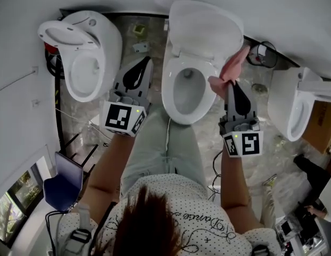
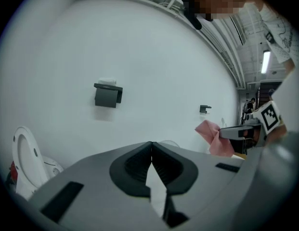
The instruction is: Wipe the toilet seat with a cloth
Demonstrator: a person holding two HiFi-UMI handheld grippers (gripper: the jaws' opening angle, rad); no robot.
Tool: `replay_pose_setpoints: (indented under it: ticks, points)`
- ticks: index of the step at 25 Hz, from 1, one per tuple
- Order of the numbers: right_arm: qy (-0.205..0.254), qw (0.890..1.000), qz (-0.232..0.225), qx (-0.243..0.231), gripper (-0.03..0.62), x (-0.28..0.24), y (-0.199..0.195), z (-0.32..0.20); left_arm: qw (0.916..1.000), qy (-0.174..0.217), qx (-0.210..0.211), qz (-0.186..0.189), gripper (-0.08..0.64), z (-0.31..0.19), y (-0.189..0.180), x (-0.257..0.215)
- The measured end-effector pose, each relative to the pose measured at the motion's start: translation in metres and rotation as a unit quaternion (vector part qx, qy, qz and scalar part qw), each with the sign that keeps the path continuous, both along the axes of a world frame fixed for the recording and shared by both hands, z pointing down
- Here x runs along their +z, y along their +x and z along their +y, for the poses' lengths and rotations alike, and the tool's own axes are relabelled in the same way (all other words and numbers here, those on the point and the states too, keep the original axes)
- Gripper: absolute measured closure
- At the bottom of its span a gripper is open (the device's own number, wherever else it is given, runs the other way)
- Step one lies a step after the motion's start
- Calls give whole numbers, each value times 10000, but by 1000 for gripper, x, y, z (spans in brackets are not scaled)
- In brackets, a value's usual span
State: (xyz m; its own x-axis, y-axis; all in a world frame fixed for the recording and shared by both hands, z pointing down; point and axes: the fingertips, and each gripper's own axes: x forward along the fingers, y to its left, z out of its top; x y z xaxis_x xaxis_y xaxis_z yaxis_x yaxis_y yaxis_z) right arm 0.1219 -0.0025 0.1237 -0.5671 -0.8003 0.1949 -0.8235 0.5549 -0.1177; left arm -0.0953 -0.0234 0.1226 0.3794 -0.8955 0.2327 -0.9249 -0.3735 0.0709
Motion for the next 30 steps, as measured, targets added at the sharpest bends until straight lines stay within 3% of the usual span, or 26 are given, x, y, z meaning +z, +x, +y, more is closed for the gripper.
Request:
replay_pose_setpoints:
  ticks: [13, 21, 30]
  points:
    - [-823, 9954, 334, -361, 568, 170, -57, -19, 9986, -483, -129, 200, 555, -26, -30, 131]
    - [-1015, 9916, 596, -543, 568, 281, -74, -44, 9974, -625, -110, 335, 555, -44, -33, 216]
    - [-1523, 9788, 1040, -890, 568, 385, -102, -52, 9955, -845, -114, 421, 555, -42, -34, 276]
